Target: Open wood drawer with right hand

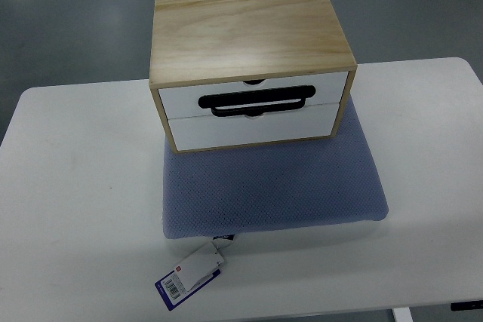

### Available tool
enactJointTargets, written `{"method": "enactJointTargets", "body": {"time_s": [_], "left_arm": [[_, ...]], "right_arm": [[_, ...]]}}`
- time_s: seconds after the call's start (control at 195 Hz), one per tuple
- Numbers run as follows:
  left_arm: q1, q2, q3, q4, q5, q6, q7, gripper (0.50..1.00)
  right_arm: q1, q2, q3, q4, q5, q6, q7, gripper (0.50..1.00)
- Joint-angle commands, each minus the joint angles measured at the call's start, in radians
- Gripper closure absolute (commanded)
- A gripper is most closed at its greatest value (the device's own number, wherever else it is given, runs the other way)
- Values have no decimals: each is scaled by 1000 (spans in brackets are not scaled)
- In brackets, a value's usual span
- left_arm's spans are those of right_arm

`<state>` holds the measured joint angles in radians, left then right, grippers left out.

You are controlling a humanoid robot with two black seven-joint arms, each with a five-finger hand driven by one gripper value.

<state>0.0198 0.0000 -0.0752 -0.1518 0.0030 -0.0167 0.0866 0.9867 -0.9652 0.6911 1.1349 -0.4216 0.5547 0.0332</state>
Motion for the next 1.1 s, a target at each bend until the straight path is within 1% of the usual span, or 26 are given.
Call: {"method": "enactJointTargets", "body": {"time_s": [0.0,0.051,0.21,0.317,0.379,0.384,0.425,0.65,0.839,0.921,1.095], "left_arm": [[0,0,0,0,0,0,1,500],[0,0,0,0,0,0,-1,500],[0,0,0,0,0,1,1,500],[0,0,0,0,0,0,1,500],[0,0,0,0,0,0,1,500],[0,0,0,0,0,0,-1,500],[0,0,0,0,0,0,-1,500],[0,0,0,0,0,0,-1,500],[0,0,0,0,0,0,-1,500],[0,0,0,-2,0,0,-1,500],[0,0,0,0,0,1,-1,500]], "right_arm": [[-6,-35,-1,117,-95,39,1,562],[-6,-52,-1,170,-120,56,2,562],[-6,-96,2,332,-147,56,1,562],[-2,-93,7,422,-180,56,1,562],[0,-92,7,430,-183,56,1,562],[0,-81,8,466,-207,56,1,562],[0,-61,7,482,-233,56,-3,562],[-2,91,-1,479,-401,56,-9,562],[-2,149,-13,468,-493,56,-9,562],[-3,195,-28,447,-529,56,-9,562],[3,253,-76,388,-583,56,-9,562]]}}
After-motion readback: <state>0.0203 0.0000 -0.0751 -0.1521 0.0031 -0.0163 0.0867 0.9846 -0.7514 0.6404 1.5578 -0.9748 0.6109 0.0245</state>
